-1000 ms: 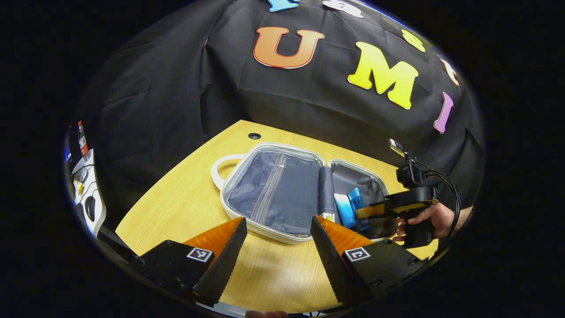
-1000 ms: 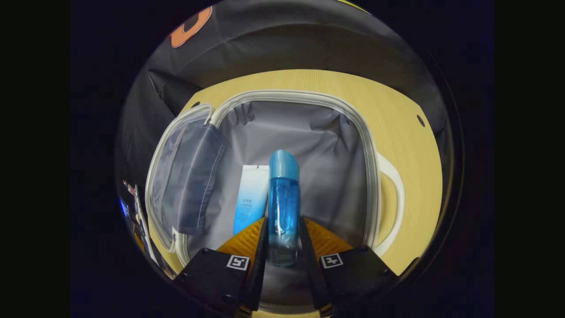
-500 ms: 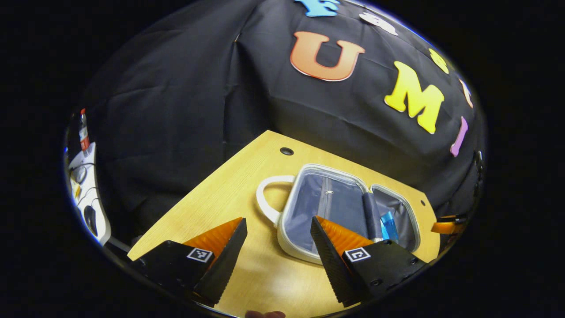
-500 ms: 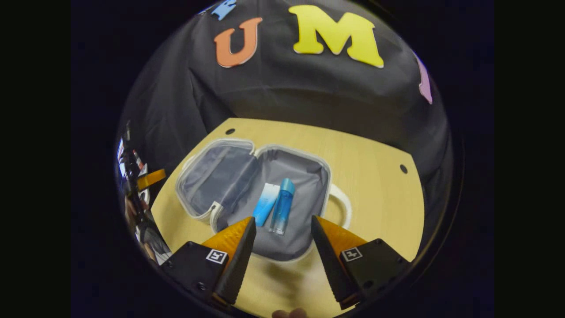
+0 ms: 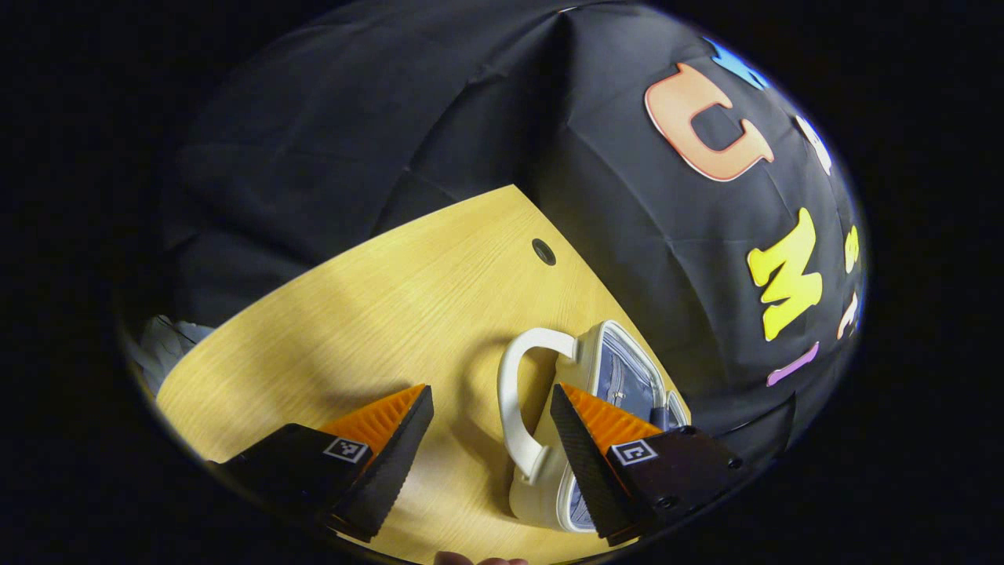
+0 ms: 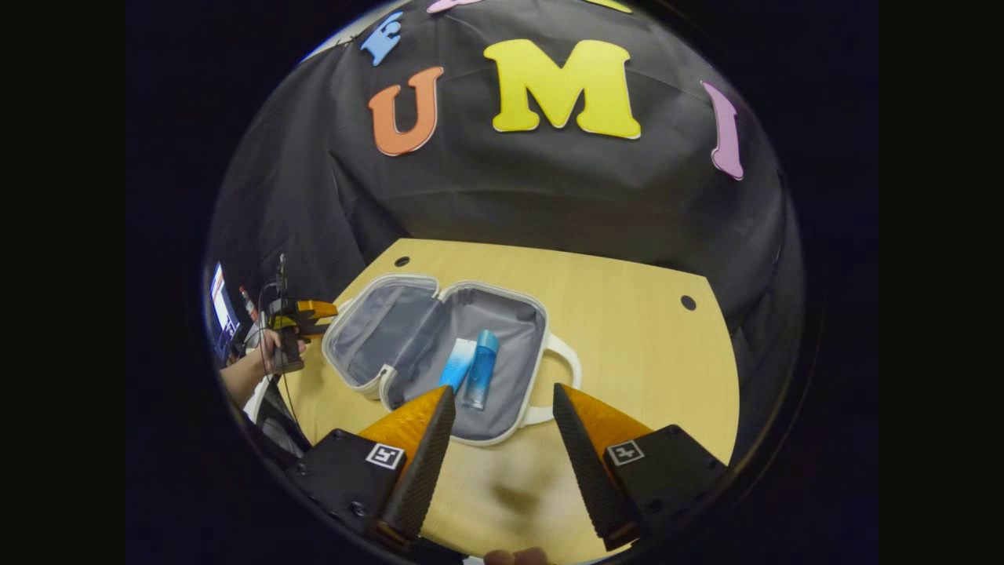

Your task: First open the suitcase, pack the skin care products into it, and then close the suitcase.

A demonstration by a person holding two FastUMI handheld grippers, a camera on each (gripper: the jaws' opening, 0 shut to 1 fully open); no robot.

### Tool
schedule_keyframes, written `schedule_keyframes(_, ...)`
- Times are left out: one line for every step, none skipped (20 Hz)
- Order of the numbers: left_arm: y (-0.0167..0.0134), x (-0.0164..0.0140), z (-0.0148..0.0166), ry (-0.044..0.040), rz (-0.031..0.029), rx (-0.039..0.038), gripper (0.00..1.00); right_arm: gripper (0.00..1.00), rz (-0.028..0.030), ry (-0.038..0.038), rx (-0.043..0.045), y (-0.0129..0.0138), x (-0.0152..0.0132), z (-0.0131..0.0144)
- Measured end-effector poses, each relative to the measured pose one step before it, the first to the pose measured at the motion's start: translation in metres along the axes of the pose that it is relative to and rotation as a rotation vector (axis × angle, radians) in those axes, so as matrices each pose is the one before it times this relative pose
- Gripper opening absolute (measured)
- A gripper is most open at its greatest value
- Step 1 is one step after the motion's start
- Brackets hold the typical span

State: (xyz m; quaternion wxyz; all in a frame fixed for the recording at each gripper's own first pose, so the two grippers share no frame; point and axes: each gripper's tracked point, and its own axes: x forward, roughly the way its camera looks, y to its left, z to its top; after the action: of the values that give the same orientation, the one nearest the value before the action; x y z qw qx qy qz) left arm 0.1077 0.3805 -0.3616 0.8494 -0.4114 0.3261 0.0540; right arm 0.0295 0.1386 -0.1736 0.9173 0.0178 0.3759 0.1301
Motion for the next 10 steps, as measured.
schedule_keyframes(-0.00068,0.00526,-0.0007,0.01,-0.00566,-0.0129,0.95,0.75,-0.00052,0.0046,0.00679,-0.00117,-0.00118,-0.00111)
schedule_keyframes(-0.00326,0.00567,0.00194,0.00331,-0.01498,-0.02284,0.95,0.75,0.00065,0.00307,0.00458,-0.00052,-0.00135,-0.00019)
schedule_keyframes(-0.00356,0.00496,-0.00019,0.00599,-0.01525,-0.02768,0.9,0.75,0.00009,-0.00286,0.00127,-0.00021,-0.00198,0.00063)
schedule_keyframes(-0.00021,0.00494,0.00228,0.00256,-0.00336,-0.02454,0.86,0.76,-0.00266,-0.00514,-0.00186,-0.00069,-0.00228,0.00144)
schedule_keyframes(0.00179,0.00517,-0.00039,-0.00145,0.01041,-0.01922,0.77,0.72,-0.00033,-0.00508,-0.00043,0.00107,-0.00138,0.00075)
schedule_keyframes(0.00176,0.00537,0.00183,0.00369,0.00311,-0.02134,0.65,0.75,-0.00153,-0.00719,-0.00289,-0.00024,-0.00336,0.00104)
schedule_keyframes(0.00049,0.00491,-0.00128,0.00679,0.00915,-0.0157,0.58,0.75,-0.00037,-0.00174,-0.00251,0.0005,-0.00188,0.00004)
schedule_keyframes(-0.00192,0.00249,-0.00134,0.0094,-0.00457,-0.0178,0.43,0.75,0.00096,-0.00131,-0.00189,0.00049,-0.00041,-0.00158)
schedule_keyframes(0.0,0.00077,0.00066,0.00538,0.00526,-0.01642,0.22,0.75,-0.00041,-0.00064,0.00036,-0.00017,-0.00192,-0.00096)
schedule_keyframes(-0.00116,-0.00055,-0.00081,-0.00019,0.00401,-0.00563,0.1,0.72,0.00175,-0.00052,0.00126,-0.0005,-0.00232,-0.00137)
